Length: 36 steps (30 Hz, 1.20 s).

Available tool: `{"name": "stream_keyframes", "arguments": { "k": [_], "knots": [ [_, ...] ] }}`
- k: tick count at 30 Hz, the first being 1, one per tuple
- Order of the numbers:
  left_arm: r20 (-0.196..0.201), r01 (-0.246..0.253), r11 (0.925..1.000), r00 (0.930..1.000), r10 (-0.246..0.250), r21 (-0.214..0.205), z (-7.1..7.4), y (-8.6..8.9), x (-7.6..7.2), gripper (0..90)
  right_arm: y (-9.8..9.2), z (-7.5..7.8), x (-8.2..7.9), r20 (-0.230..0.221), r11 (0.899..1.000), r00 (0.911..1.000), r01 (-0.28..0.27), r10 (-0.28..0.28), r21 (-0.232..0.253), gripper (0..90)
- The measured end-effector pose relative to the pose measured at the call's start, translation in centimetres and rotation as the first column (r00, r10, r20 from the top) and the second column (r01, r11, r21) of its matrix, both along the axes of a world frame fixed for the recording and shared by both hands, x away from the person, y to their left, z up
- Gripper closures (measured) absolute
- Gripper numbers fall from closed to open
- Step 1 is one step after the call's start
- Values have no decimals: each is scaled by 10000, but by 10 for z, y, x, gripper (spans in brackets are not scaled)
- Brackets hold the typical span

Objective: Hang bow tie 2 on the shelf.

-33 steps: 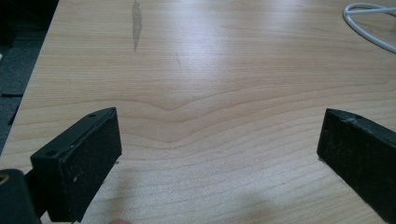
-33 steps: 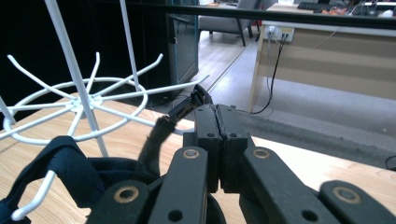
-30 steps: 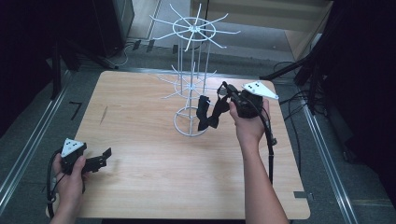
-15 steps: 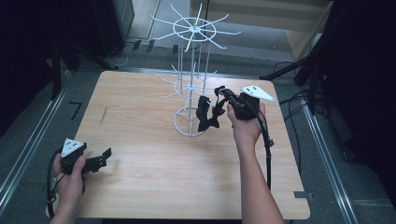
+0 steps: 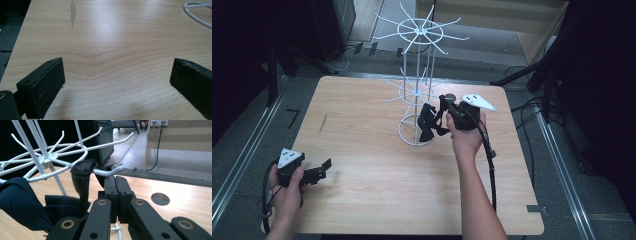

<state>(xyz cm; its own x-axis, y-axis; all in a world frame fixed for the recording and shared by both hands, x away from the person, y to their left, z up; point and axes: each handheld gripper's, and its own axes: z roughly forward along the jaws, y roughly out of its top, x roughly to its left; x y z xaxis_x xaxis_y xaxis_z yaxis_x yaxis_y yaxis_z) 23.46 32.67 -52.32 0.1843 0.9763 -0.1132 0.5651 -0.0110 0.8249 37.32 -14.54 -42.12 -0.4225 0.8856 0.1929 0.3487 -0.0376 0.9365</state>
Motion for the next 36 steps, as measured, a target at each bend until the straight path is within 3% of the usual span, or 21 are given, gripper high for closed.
{"name": "stream_keyframes", "arguments": {
  "k": [13,21,36],
  "knots": [
    [-4,14,10000,10000,-14,1,0,0,0,1,3,-16,-1,-142,9994,9998,-124,128,311,882],
    [1,24,10000,10000,-24,54,0,-1,0,1,-7,-21,-10,120,9996,9999,-1,-2,265,726],
    [-11,33,10000,10000,-33,59,0,-1,0,1,-27,-28,-28,195,9996,9994,-278,279,-47,447]
  ]
}}
